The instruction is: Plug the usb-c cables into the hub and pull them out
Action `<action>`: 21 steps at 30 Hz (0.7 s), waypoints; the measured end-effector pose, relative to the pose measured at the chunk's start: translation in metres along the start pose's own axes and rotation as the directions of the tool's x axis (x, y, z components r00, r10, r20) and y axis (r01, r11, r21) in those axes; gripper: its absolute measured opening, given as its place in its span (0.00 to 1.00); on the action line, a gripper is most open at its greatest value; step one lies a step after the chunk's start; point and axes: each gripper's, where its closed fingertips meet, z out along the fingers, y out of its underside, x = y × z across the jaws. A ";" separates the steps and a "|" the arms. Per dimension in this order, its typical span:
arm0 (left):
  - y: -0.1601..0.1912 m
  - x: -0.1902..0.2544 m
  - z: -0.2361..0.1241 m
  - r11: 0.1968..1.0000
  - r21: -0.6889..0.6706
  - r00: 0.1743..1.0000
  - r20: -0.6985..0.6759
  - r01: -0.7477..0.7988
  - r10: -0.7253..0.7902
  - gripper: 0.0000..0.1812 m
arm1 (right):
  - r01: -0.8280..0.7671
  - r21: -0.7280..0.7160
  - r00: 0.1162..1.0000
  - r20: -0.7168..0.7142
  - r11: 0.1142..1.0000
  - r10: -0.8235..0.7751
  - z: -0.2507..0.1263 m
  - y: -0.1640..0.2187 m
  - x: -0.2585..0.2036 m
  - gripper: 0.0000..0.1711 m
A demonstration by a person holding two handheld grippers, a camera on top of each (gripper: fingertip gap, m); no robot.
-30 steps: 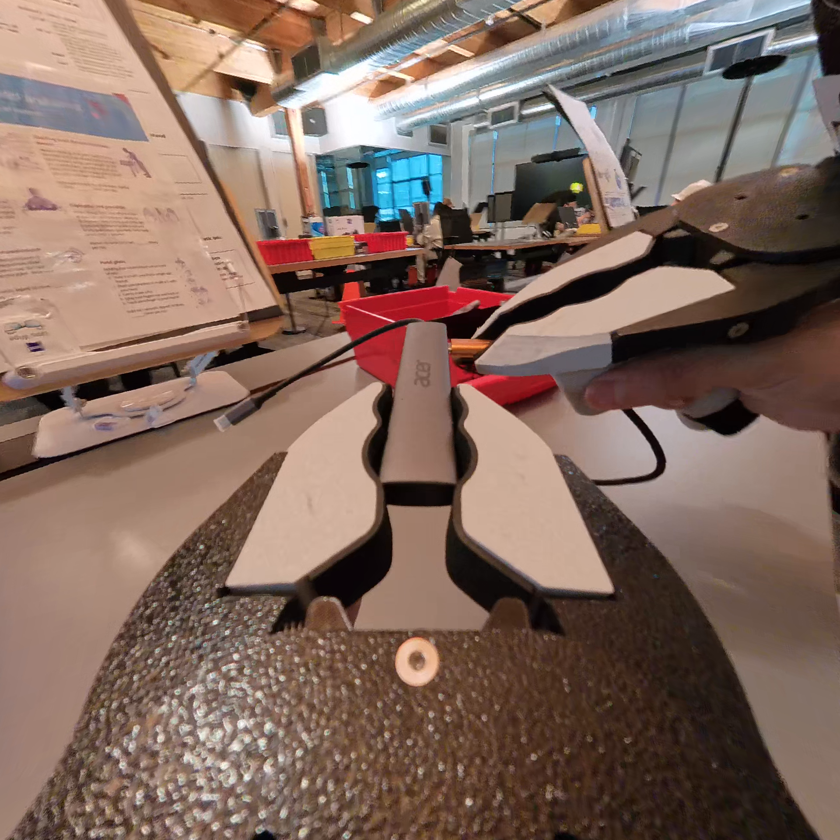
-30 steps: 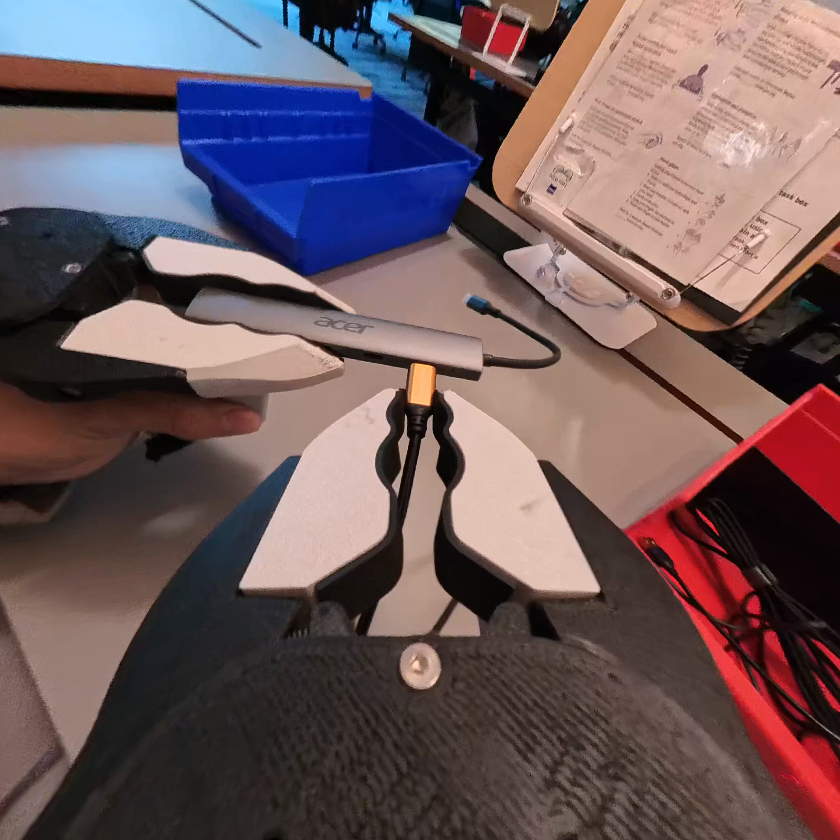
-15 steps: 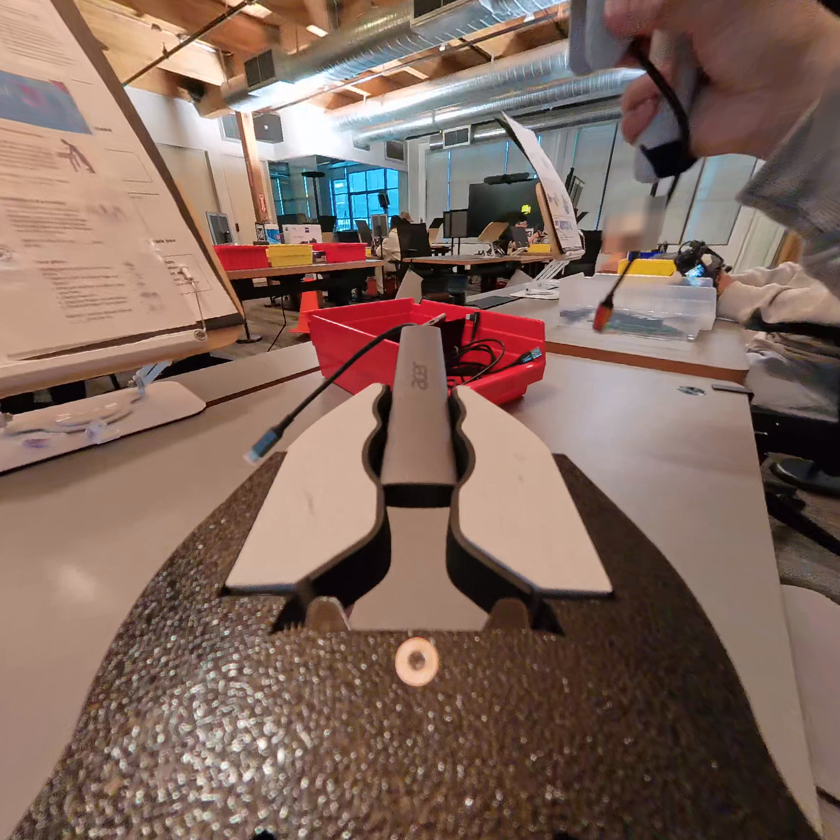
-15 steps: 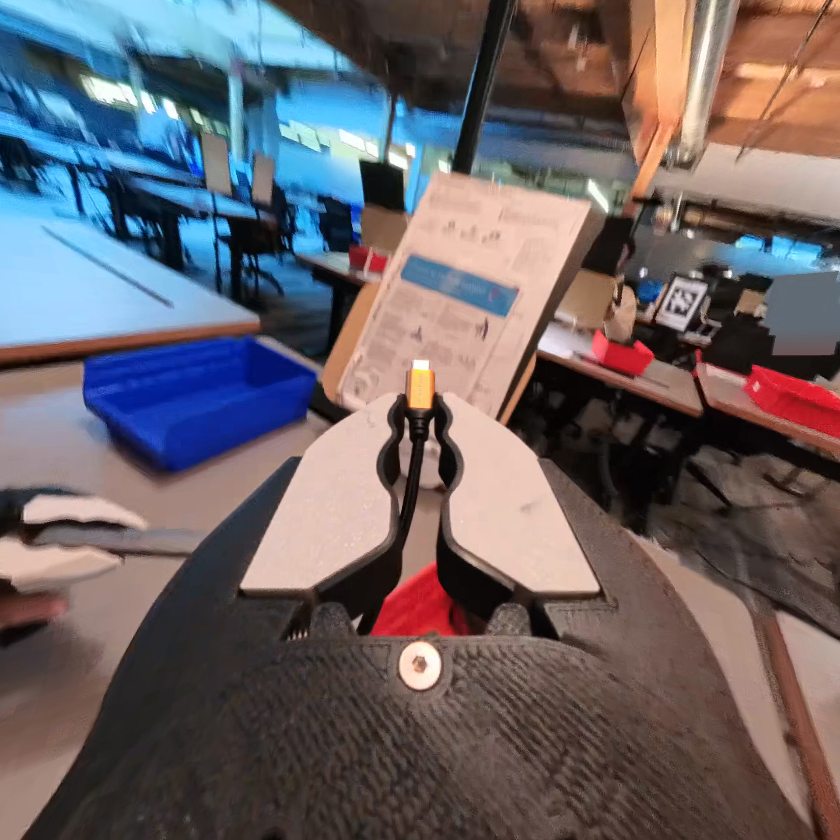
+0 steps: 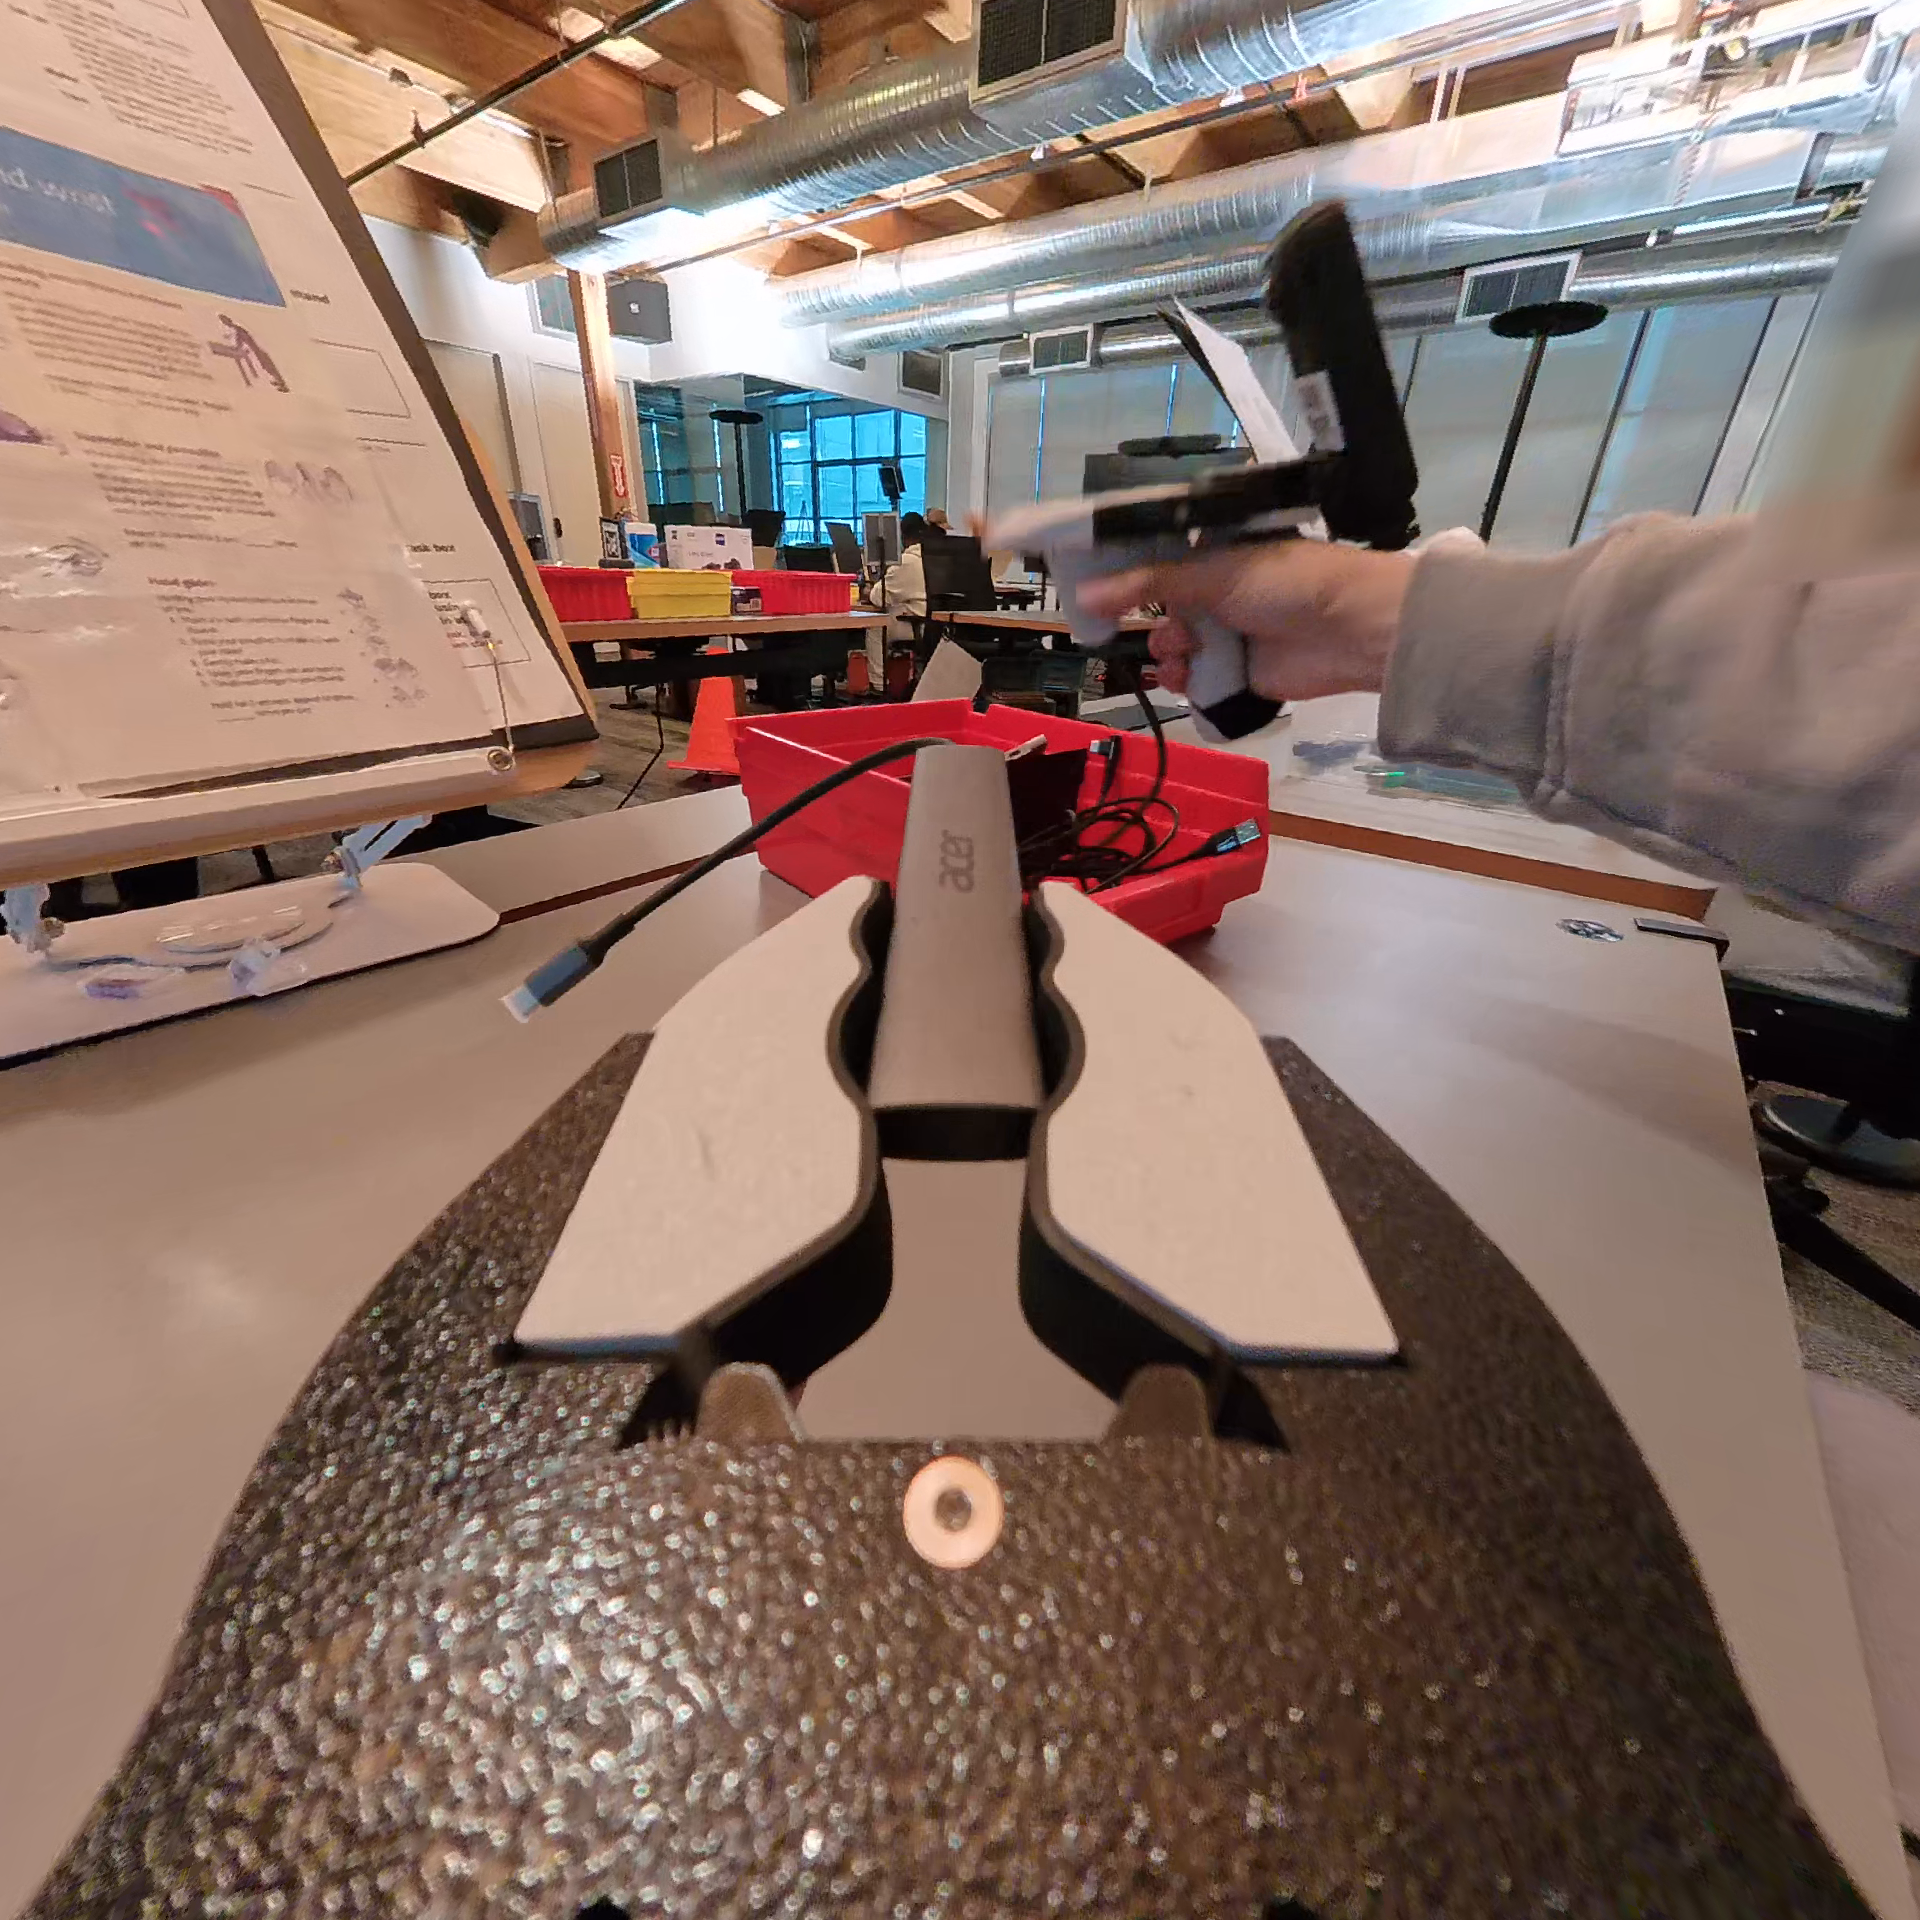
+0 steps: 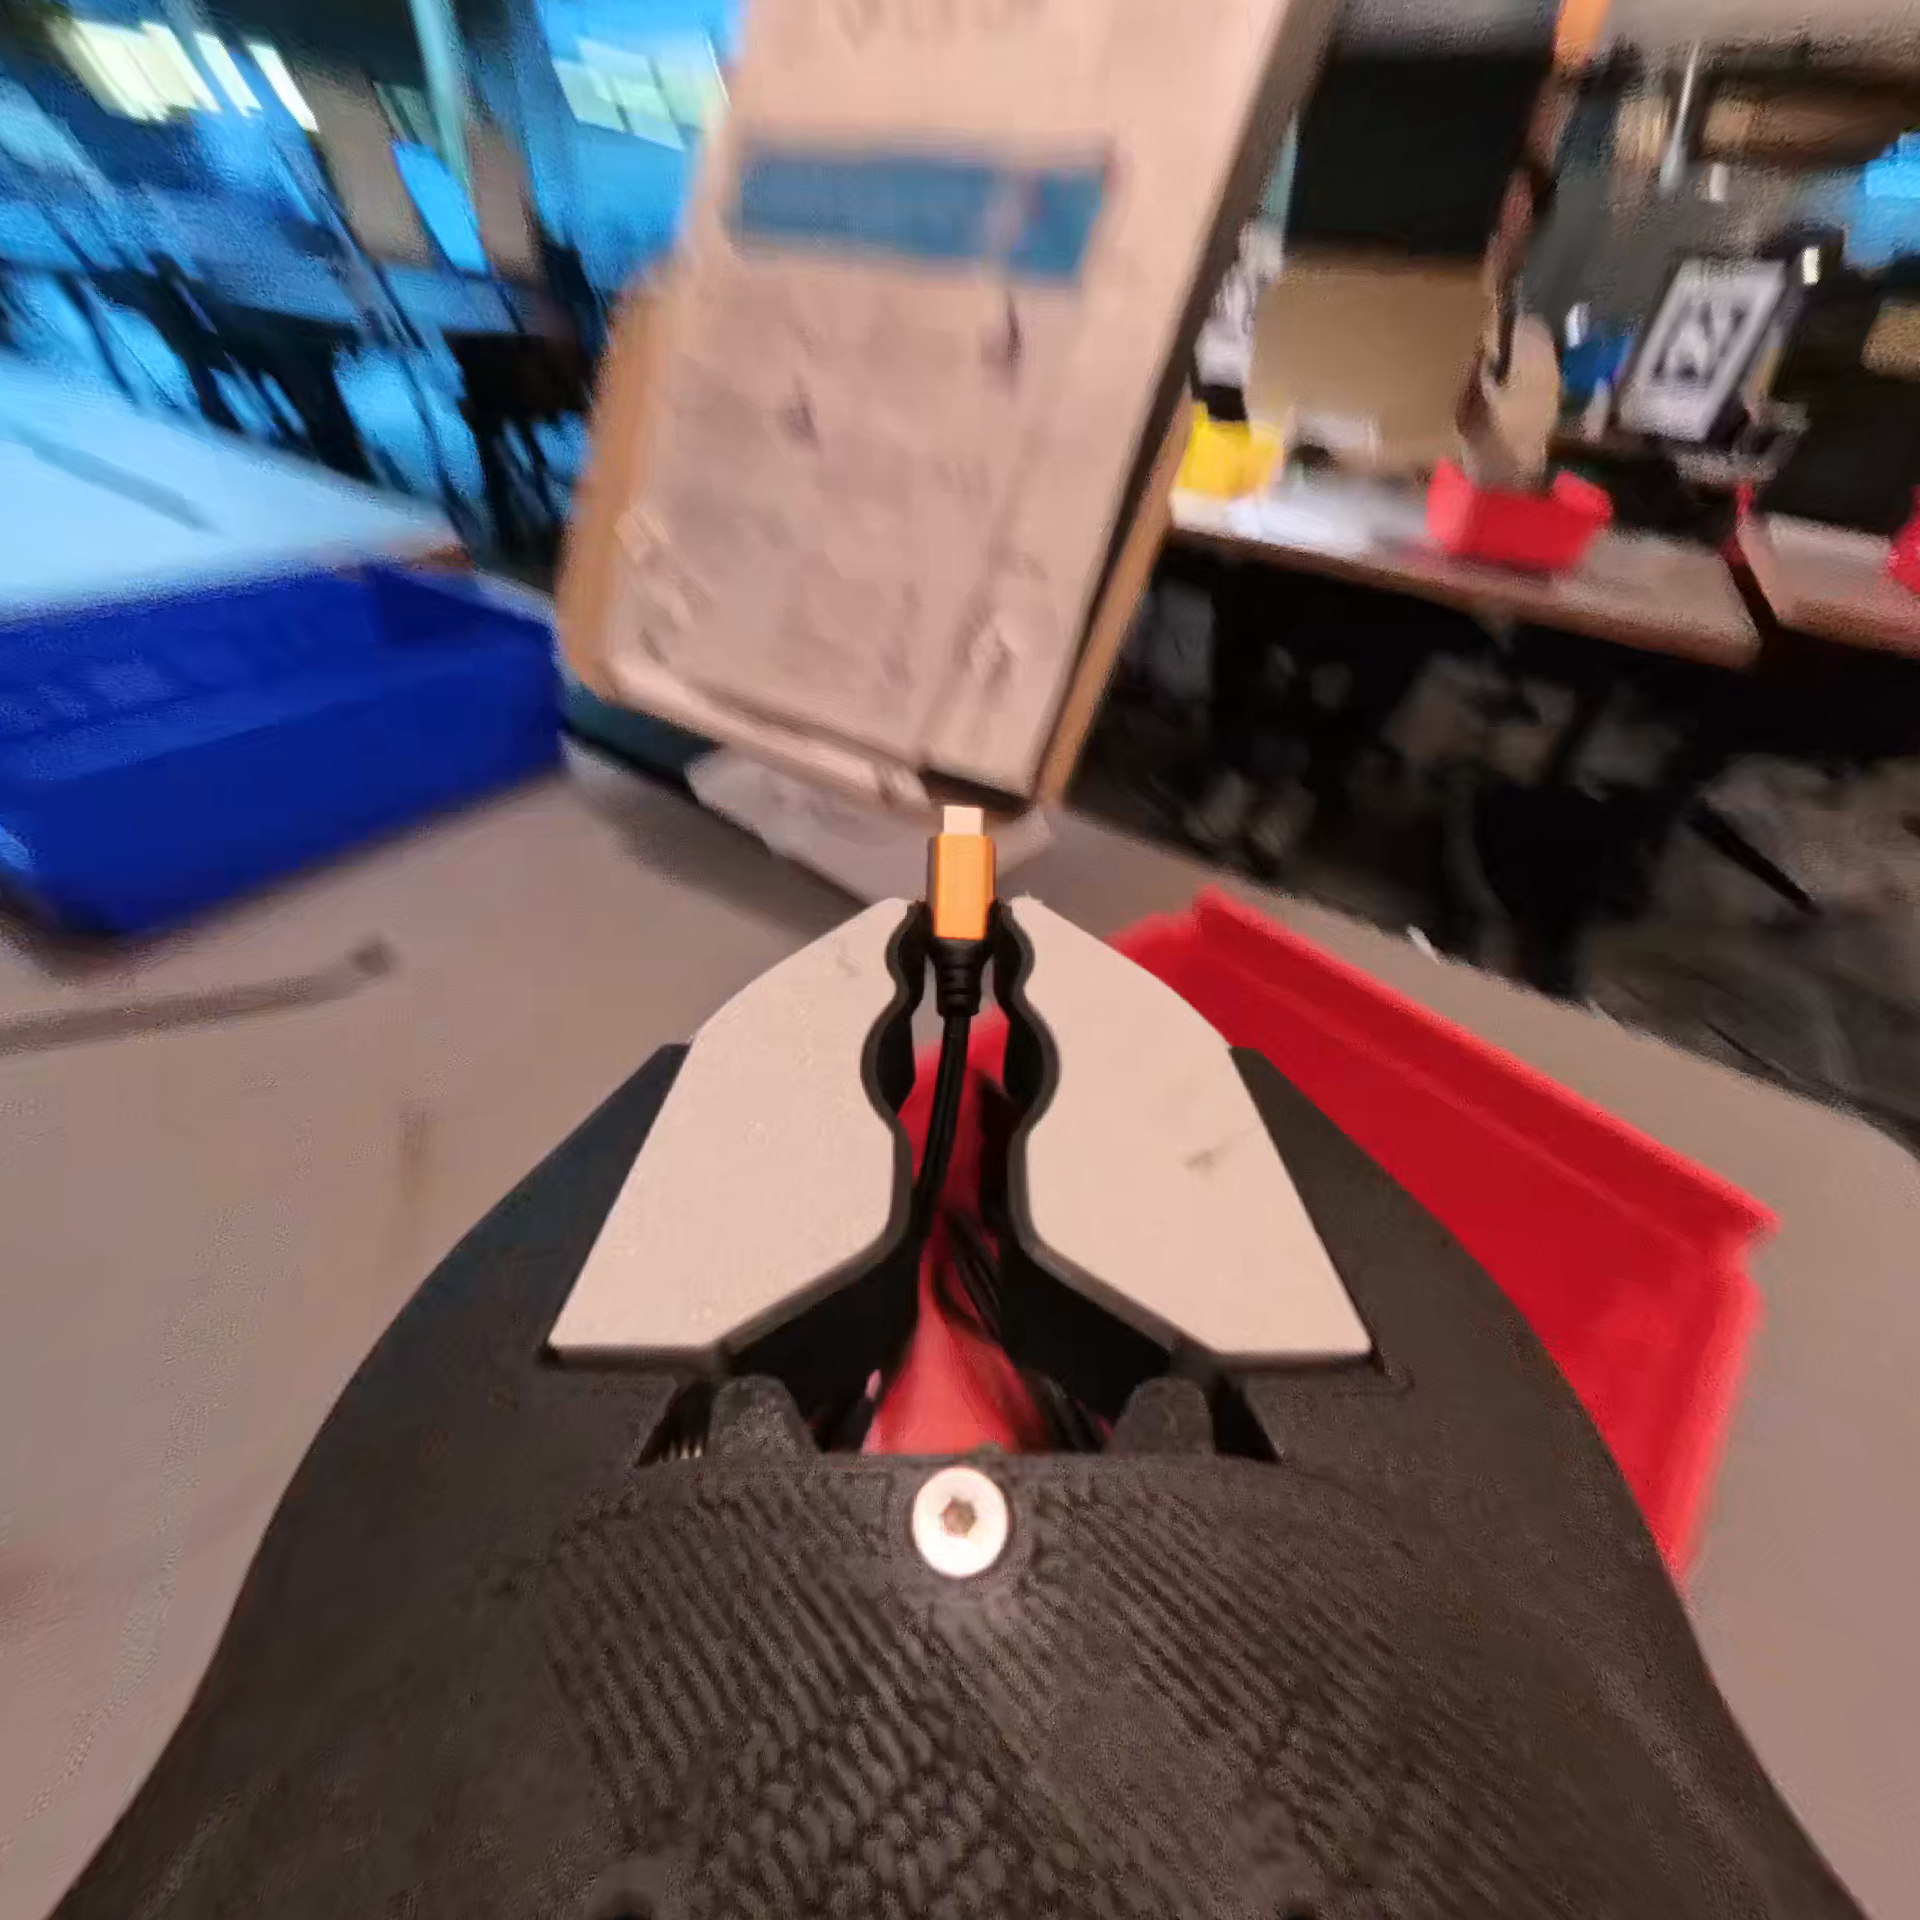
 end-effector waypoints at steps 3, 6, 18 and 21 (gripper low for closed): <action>-0.001 0.001 0.001 1.000 0.007 1.000 -0.007 0.002 -0.002 0.13 | 0.114 -0.385 0.975 -0.131 0.916 -0.177 -0.010 0.072 0.037 0.07; 0.001 0.003 0.002 1.000 0.006 1.000 -0.020 0.011 -0.011 0.13 | 0.106 -0.634 0.935 -0.198 0.766 -0.293 -0.034 0.118 0.066 0.13; 0.005 0.007 0.002 1.000 -0.002 0.998 -0.058 -0.008 0.008 0.13 | -0.232 -0.203 0.968 0.053 0.951 0.247 -0.061 0.048 -0.061 0.33; 0.000 0.014 0.000 0.997 0.042 0.991 -0.117 -0.059 0.063 0.13 | -0.446 -0.228 0.795 0.342 0.865 0.500 -0.060 0.043 -0.157 0.30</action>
